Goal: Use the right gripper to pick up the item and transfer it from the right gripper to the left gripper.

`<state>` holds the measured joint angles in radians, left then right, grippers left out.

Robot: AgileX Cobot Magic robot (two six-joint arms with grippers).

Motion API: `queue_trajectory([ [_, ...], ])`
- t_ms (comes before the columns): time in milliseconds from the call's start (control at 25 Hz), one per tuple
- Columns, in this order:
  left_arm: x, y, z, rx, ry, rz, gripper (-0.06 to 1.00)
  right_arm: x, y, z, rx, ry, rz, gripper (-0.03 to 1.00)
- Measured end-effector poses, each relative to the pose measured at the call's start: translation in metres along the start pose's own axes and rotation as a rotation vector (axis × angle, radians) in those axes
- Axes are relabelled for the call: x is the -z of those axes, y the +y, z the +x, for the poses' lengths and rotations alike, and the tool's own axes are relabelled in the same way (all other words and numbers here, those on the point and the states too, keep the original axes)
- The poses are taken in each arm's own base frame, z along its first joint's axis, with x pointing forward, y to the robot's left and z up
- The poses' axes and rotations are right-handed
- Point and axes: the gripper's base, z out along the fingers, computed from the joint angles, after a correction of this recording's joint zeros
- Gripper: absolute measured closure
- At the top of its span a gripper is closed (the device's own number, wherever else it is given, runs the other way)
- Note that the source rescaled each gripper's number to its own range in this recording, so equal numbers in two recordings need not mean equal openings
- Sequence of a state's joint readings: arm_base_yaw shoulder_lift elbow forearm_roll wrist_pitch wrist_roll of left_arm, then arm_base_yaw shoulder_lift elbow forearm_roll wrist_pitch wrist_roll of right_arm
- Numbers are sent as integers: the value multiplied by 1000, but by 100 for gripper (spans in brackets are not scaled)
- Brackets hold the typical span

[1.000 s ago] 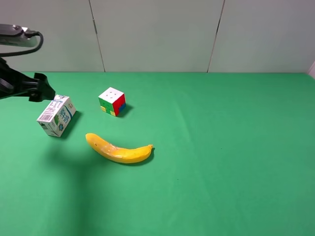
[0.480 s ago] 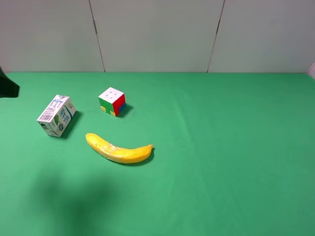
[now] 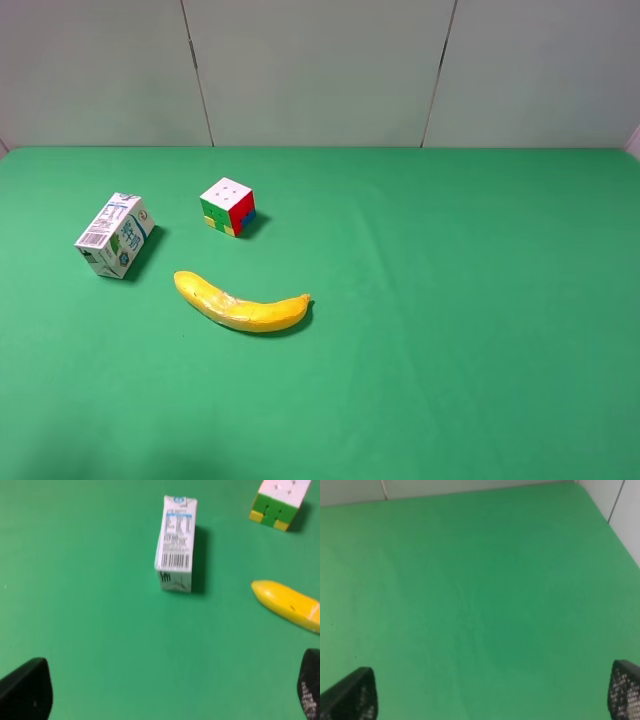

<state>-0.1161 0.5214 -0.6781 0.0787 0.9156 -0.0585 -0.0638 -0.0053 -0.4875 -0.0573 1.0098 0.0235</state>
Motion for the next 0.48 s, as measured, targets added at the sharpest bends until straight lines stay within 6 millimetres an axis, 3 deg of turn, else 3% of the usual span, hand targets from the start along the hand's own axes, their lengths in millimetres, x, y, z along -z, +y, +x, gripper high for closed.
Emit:
queue_trajectory([
  [480, 45, -1, 54, -21, -13, 57, -5, 0, 0, 0, 0, 0, 0, -3],
])
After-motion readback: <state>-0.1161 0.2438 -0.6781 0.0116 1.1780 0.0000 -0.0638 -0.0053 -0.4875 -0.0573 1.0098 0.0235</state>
